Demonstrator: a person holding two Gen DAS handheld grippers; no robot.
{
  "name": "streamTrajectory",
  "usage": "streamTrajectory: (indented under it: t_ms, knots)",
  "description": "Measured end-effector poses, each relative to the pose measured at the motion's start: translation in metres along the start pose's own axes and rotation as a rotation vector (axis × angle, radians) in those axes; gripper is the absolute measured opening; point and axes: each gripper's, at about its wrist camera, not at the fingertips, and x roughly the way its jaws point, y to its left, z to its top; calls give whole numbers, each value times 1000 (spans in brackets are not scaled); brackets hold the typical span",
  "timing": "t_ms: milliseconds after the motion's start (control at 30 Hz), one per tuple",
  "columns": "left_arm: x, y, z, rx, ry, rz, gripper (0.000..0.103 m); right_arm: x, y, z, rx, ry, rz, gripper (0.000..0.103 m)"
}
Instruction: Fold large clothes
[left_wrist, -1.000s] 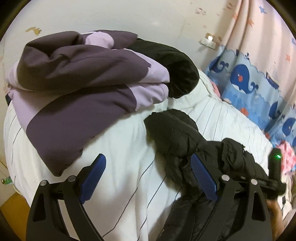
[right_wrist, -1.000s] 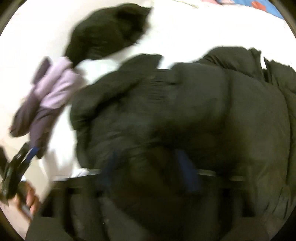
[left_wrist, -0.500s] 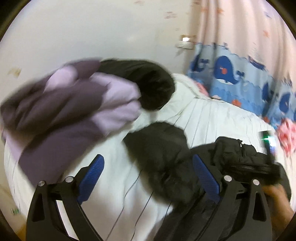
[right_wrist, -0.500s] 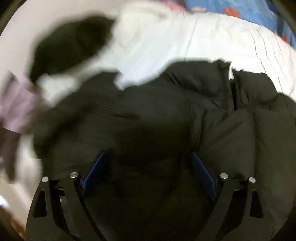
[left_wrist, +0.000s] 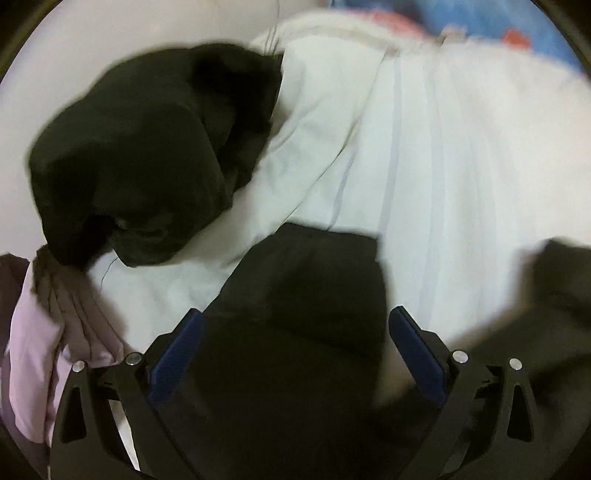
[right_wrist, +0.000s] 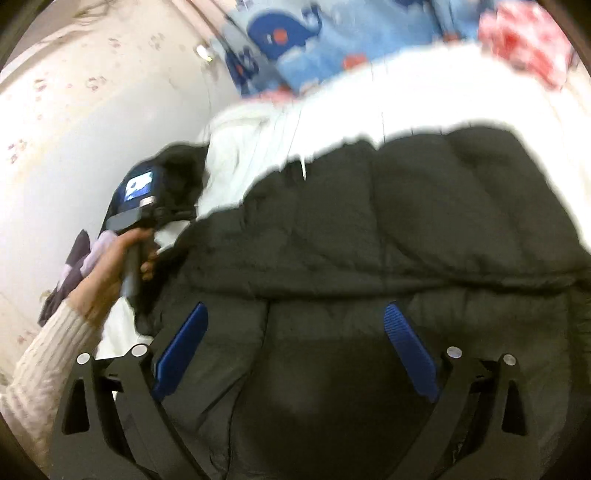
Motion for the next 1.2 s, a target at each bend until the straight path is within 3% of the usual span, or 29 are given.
streamTrajectory:
  t_ms: [67,200,367,600,633,700,767,800,900,967,1067,1200]
  knots:
    - [28,-1,-1,-13,62,39,96,-6,-4,2,13,-24,9,93]
    - [58,-6,-11,6,117,-2,96,-1,-7,-3,5,1,-1,93]
    - [41,6,-14,-39,9,-289,96,9,-13,-8,30,12,4,93]
    - [65,-12,-12,29,107,-247,92,17,-17,-10,58,20,15,93]
    - [65,-12,-12,24,102,-245,87,17,-18,-10,64,19,21,93]
    - [64,-7,-11,-19,96,-248,50,17,-20,-11,73,19,28,93]
    - [59,9,-11,-106,93,-291,23,16,-21,-11,80,17,32,93]
    - [56,16,-12,-137,91,-319,14,16,-21,-10,81,16,33,93]
    - [37,55,-24,-275,50,-500,8,14,-21,-9,87,10,41,93]
    - [10,85,-35,-333,-46,-640,8,13,-22,-8,93,5,50,93]
    - [-34,122,-49,-373,-185,-824,7,10,-22,-6,106,-1,67,93]
    - [-98,143,-49,-370,-293,-968,7,7,-19,-3,104,-7,95,93]
